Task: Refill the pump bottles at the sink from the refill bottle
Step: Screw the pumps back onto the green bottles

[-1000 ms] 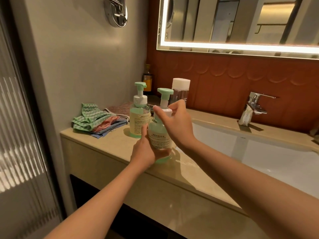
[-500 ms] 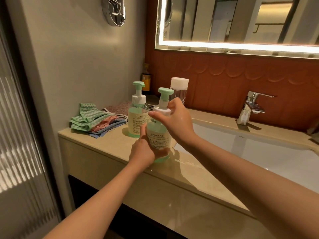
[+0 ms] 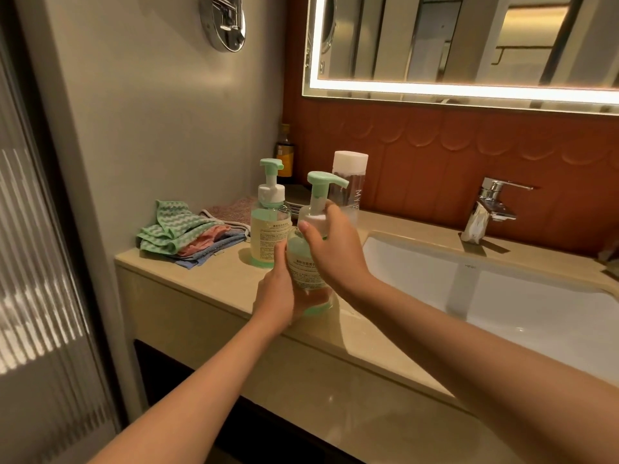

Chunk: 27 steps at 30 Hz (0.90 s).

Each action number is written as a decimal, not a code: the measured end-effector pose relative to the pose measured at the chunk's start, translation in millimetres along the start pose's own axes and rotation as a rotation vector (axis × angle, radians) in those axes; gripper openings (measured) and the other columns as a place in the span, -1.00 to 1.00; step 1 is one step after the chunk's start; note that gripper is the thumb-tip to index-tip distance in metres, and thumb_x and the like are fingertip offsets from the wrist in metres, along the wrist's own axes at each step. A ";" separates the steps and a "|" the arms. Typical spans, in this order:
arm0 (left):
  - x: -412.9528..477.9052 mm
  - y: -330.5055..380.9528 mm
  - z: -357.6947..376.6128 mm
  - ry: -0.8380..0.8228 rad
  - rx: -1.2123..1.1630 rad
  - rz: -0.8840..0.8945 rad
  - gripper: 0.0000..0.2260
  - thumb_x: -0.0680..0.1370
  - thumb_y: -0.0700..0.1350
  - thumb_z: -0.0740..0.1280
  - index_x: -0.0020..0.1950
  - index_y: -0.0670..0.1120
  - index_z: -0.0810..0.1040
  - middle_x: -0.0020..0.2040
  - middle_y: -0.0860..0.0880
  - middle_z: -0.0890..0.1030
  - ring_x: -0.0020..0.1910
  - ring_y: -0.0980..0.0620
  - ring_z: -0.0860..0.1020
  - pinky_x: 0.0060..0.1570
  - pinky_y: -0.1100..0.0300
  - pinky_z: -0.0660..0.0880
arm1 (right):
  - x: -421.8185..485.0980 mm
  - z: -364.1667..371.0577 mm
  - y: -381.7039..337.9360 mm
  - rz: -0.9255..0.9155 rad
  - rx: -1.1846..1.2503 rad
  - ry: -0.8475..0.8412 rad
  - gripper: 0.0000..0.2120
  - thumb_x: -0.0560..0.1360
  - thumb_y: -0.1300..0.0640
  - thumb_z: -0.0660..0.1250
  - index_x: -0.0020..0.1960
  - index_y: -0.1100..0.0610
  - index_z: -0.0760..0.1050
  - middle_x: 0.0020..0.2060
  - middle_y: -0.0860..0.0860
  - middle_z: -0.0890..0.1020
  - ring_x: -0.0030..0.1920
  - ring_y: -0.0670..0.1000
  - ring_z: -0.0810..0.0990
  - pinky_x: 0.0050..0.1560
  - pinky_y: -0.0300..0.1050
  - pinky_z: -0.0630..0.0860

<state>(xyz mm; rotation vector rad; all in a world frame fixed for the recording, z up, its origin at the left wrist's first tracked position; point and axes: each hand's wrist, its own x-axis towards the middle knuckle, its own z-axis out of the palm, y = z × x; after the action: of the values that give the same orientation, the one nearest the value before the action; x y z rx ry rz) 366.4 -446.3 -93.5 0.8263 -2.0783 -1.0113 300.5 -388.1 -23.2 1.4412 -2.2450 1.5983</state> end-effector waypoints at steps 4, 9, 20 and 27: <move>2.5 -1.2 0.7 0.018 0.033 0.009 -0.10 0.32 0.04 0.52 0.45 0.03 -0.02 0.24 -0.08 0.52 0.19 -0.14 0.51 0.17 -0.03 0.46 | 8.7 -4.5 -0.1 0.038 0.089 0.025 -0.30 0.39 -0.15 0.41 0.42 0.02 0.21 0.36 0.02 0.34 0.34 0.07 0.35 0.28 0.16 0.40; 1.8 -3.1 1.3 0.039 0.029 -0.004 -0.03 0.29 0.12 0.53 0.47 0.11 -0.07 0.32 -0.05 0.46 0.28 -0.13 0.43 0.24 -0.05 0.42 | 14.8 -14.0 -5.5 0.051 0.254 -0.285 -0.51 0.49 0.00 0.34 0.35 0.09 0.31 0.25 0.06 0.49 0.21 0.06 0.49 0.11 -0.09 0.46; 4.8 -3.8 3.1 0.009 0.068 -0.026 -0.04 0.29 0.11 0.52 0.44 0.12 -0.10 0.28 -0.05 0.49 0.22 -0.14 0.48 0.17 -0.04 0.46 | 22.2 -10.2 -1.6 0.052 -0.049 -0.066 -0.34 0.25 -0.28 0.45 0.15 0.02 0.27 0.10 0.00 0.43 0.14 0.03 0.43 0.16 0.08 0.47; 4.3 -4.4 2.5 0.030 0.107 0.019 -0.07 0.30 0.13 0.51 0.44 0.07 -0.05 0.28 -0.08 0.49 0.23 -0.16 0.49 0.21 -0.07 0.44 | 9.4 -12.8 -4.0 -0.019 0.147 -0.175 -0.65 0.55 -0.04 0.23 0.25 0.11 0.40 0.14 0.03 0.55 0.11 0.02 0.53 0.10 0.00 0.51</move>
<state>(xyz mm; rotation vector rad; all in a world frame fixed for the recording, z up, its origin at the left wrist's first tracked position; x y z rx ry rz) 363.1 -450.7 -97.2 0.8687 -2.1255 -0.8789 292.1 -384.8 -9.6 1.6958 -2.2347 1.7271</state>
